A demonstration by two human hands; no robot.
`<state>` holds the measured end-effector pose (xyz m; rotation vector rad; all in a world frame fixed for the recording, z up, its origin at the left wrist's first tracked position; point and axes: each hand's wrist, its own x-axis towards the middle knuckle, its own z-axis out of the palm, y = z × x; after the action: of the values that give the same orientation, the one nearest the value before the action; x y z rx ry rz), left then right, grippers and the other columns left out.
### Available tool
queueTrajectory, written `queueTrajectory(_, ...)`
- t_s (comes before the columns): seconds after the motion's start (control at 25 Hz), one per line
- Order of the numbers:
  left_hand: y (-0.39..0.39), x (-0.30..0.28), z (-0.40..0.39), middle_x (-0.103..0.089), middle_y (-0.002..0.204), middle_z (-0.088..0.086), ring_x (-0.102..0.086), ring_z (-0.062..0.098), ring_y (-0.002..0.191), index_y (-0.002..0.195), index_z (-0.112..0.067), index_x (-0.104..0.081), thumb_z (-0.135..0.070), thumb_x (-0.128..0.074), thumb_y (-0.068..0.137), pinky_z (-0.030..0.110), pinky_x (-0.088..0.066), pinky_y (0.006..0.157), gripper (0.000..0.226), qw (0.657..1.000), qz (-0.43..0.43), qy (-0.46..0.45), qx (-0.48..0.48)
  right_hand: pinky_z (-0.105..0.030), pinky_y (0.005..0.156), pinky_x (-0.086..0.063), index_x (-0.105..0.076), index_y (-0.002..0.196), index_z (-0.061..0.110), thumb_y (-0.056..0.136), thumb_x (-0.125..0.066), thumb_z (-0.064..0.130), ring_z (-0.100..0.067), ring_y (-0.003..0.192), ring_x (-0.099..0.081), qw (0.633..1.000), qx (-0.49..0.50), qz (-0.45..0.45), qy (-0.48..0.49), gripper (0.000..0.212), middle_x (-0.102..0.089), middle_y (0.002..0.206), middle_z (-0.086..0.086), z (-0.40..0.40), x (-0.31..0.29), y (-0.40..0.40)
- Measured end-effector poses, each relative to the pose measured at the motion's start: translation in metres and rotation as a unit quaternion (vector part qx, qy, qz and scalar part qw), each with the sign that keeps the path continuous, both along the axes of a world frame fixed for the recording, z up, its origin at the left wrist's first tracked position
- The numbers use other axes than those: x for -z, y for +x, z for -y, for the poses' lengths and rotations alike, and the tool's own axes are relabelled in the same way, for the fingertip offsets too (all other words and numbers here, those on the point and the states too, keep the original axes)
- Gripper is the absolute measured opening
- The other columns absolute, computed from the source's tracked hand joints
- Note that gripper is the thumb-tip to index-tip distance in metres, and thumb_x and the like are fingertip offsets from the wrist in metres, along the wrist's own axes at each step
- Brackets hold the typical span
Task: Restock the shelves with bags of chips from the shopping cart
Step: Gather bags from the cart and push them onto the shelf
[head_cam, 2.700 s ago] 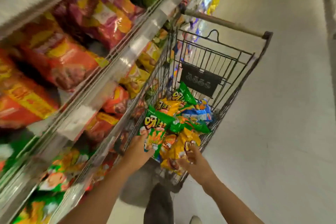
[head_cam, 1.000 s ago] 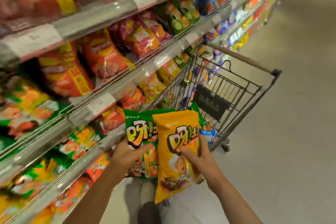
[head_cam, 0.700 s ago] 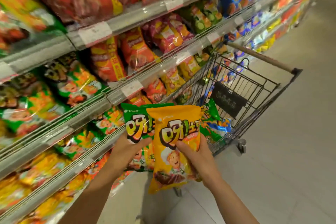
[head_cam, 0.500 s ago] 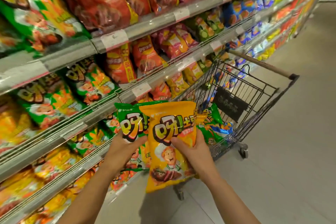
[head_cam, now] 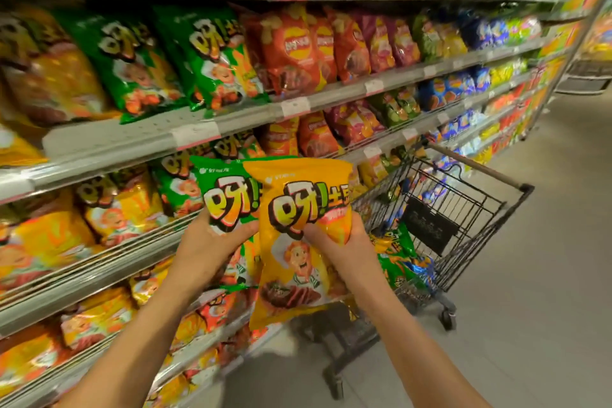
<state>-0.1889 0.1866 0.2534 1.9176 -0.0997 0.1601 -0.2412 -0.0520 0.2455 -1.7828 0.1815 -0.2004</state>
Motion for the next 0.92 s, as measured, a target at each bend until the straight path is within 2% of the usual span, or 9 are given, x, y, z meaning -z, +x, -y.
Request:
queueTrajectory(0.12, -0.024, -0.026, -0.037, -0.073, 0.098, -0.031, -0.067, -0.010, 0.088, 0.116, -0.036, -0.067, -0.049, -0.086, 0.072, 0.030, -0.053, 0.074, 0.050, 0.998, 0.048, -0.023, -0.019, -0.039, 0.101, -0.050, -0.044, 0.137, 0.044, 0.056, -0.073, 0.085, -0.010, 0.120, -0.059, 0.999, -0.005, 0.046, -0.019, 0.096, -0.063, 0.128, 0.019, -0.036, -0.030, -0.023)
queueTrajectory(0.28, -0.062, -0.044, -0.088, -0.075, 0.102, -0.021, -0.065, -0.013, 0.092, 0.119, -0.029, -0.066, -0.041, -0.086, 0.075, 0.018, -0.047, 0.075, 0.050, 0.993, 0.086, -0.047, -0.064, -0.045, 0.095, -0.055, -0.047, 0.126, 0.053, 0.059, -0.079, 0.078, -0.005, 0.111, -0.066, 0.994, 0.000, 0.106, -0.024, 0.078, -0.067, 0.117, 0.025, -0.082, -0.057, -0.054)
queueTrajectory(0.4, -0.088, -0.049, -0.125, -0.073, 0.105, -0.017, -0.066, -0.001, 0.098, 0.112, -0.034, -0.065, -0.042, -0.086, 0.074, 0.026, -0.049, 0.080, 0.044, 0.989, 0.096, -0.059, -0.100, -0.046, 0.093, -0.055, -0.048, 0.121, 0.050, 0.061, -0.078, 0.075, -0.007, 0.109, -0.066, 0.990, 0.002, 0.135, -0.043, 0.071, -0.066, 0.116, 0.021, -0.112, -0.067, -0.070)
queueTrajectory(0.48, -0.101, -0.054, -0.148, -0.072, 0.102, -0.019, -0.066, -0.003, 0.095, 0.107, -0.037, -0.064, -0.045, -0.087, 0.073, 0.029, -0.049, 0.081, 0.041, 0.986, 0.101, -0.067, -0.114, -0.044, 0.091, -0.056, -0.048, 0.117, 0.051, 0.061, -0.077, 0.075, -0.006, 0.107, -0.065, 0.988, -0.001, 0.145, -0.048, 0.067, -0.064, 0.113, 0.024, -0.131, -0.073, -0.075)
queueTrajectory(0.64, -0.123, -0.065, -0.190, -0.075, 0.108, -0.008, -0.069, 0.014, 0.103, 0.118, -0.027, -0.065, -0.044, -0.087, 0.073, 0.042, -0.053, 0.095, 0.053, 0.979, 0.108, -0.084, -0.150, -0.036, 0.086, -0.054, -0.051, 0.107, 0.056, 0.063, -0.073, 0.078, -0.003, 0.105, -0.066, 0.986, -0.016, 0.157, -0.047, 0.054, -0.068, 0.108, 0.025, -0.166, -0.081, -0.075)
queueTrajectory(0.76, -0.135, -0.070, -0.214, -0.075, 0.108, -0.011, -0.070, 0.009, 0.101, 0.120, -0.027, -0.064, -0.039, -0.088, 0.074, 0.038, -0.055, 0.093, 0.054, 0.973, 0.111, -0.100, -0.174, -0.037, 0.085, -0.053, -0.052, 0.107, 0.056, 0.064, -0.071, 0.079, -0.004, 0.103, -0.066, 0.985, -0.023, 0.163, -0.045, 0.052, -0.069, 0.107, 0.025, -0.184, -0.083, -0.071)
queueTrajectory(0.84, -0.143, -0.073, -0.227, -0.076, 0.105, -0.013, -0.071, 0.002, 0.096, 0.119, -0.028, -0.065, -0.037, -0.089, 0.073, 0.035, -0.056, 0.089, 0.053, 0.970, 0.114, -0.113, -0.185, -0.037, 0.083, -0.053, -0.054, 0.112, 0.051, 0.065, -0.071, 0.078, -0.007, 0.104, -0.066, 0.985, -0.031, 0.164, -0.038, 0.057, -0.069, 0.109, 0.022, -0.195, -0.083, -0.068)
queueTrajectory(0.92, -0.145, -0.074, -0.236, -0.076, 0.107, -0.014, -0.071, 0.003, 0.097, 0.121, -0.028, -0.064, -0.035, -0.089, 0.073, 0.036, -0.056, 0.090, 0.055, 0.968, 0.113, -0.122, -0.187, -0.035, 0.084, -0.052, -0.054, 0.119, 0.048, 0.066, -0.071, 0.077, -0.004, 0.104, -0.066, 0.984, -0.042, 0.168, -0.033, 0.063, -0.069, 0.110, 0.022, -0.202, -0.083, -0.064)
